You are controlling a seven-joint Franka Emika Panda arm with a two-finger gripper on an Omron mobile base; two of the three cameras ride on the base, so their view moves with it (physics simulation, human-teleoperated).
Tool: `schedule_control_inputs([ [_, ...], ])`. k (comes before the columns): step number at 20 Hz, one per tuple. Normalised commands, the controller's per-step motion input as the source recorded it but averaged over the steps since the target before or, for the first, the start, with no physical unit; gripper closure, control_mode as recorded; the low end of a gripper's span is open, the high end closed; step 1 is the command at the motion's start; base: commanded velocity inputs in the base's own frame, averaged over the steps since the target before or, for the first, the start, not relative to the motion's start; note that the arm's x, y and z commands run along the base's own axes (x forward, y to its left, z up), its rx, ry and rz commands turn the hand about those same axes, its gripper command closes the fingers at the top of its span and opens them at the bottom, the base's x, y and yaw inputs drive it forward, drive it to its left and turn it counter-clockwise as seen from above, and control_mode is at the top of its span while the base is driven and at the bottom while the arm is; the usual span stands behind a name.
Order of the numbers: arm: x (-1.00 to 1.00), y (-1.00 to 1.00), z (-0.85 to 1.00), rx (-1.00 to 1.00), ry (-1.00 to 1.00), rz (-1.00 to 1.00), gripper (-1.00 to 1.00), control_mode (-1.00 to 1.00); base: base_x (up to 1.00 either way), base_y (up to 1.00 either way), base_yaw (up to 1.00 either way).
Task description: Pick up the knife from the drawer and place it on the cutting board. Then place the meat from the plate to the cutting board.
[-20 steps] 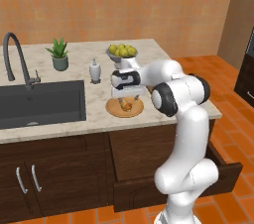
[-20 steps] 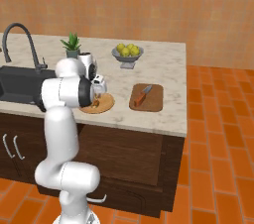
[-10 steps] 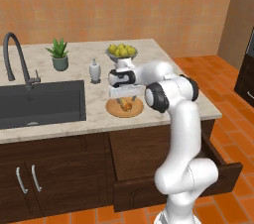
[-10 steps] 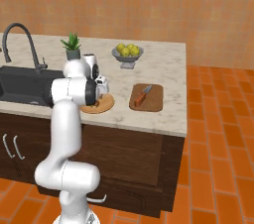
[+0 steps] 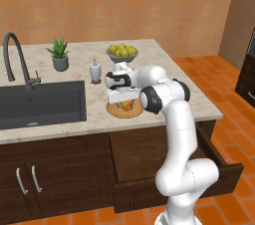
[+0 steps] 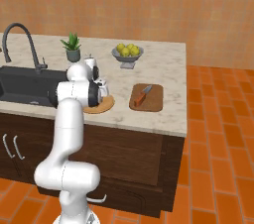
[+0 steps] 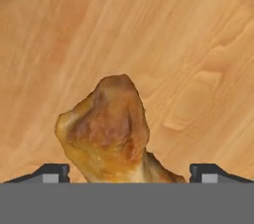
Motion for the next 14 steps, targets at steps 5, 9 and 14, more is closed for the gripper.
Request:
schedule_control_inputs([
  [5,-0.11,-0.04,-0.01,0.0,0.03,0.01,1.0,-1.0,0.0,0.0,0.0],
  [9,-0.15,-0.39,0.58,0.0,0.0,0.0,1.0,-1.0,0.0,0.0,0.0],
  [14,0.0,-0.78,0.65,0.0,-0.03,-0.07,1.0,-1.0,0.0,0.0,0.0],
])
